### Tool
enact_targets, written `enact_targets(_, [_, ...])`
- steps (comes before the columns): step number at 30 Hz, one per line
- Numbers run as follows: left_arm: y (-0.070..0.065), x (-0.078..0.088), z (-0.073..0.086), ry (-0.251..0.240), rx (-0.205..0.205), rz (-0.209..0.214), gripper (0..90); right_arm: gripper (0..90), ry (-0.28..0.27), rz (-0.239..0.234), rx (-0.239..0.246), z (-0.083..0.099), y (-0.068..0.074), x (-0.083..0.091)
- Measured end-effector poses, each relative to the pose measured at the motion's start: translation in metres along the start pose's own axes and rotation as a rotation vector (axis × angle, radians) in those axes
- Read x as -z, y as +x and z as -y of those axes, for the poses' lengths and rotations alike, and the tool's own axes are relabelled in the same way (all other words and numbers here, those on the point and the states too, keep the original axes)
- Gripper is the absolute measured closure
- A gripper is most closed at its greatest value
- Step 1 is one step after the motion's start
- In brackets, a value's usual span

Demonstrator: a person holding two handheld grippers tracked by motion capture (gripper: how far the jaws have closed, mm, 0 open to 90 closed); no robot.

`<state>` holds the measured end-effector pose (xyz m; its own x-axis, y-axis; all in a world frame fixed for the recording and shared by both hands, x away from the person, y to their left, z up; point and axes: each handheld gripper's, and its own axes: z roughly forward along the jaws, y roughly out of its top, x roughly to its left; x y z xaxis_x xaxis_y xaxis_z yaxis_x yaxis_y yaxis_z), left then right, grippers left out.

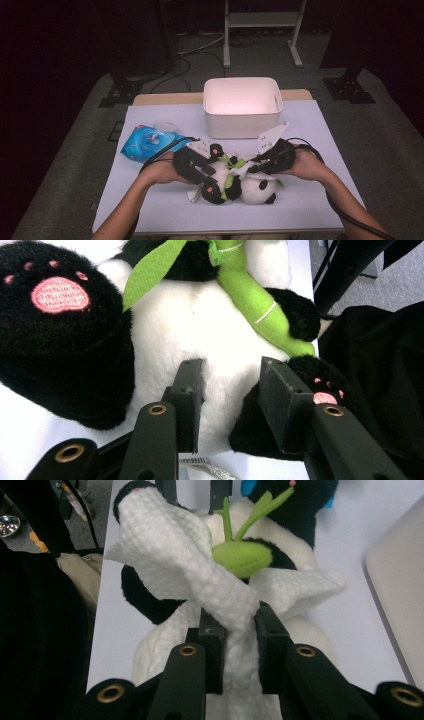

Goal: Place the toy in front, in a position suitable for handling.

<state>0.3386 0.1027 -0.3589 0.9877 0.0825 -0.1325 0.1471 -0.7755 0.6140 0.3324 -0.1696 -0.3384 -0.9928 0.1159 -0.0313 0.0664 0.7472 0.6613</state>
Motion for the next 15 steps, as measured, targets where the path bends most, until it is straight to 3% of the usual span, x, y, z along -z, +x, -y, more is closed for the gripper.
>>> enact_targets(4, [0.0, 0.0, 0.0, 0.004, -0.001, 0.0, 61.7, 78.6, -0.003, 0.004, -0.013, 0.009, 0.003, 0.011])
enact_targets(9, [0.002, 0.0, -0.001, 0.01, 0.0, 0.001, 61.7, 78.8, 0.034, 0.011, -0.026, 0.028, 0.006, 0.021])
enact_targets(15, [0.003, 0.0, -0.002, 0.016, 0.004, 0.0, 61.7, 78.9, 0.065, 0.036, -0.077, 0.052, 0.006, 0.032])
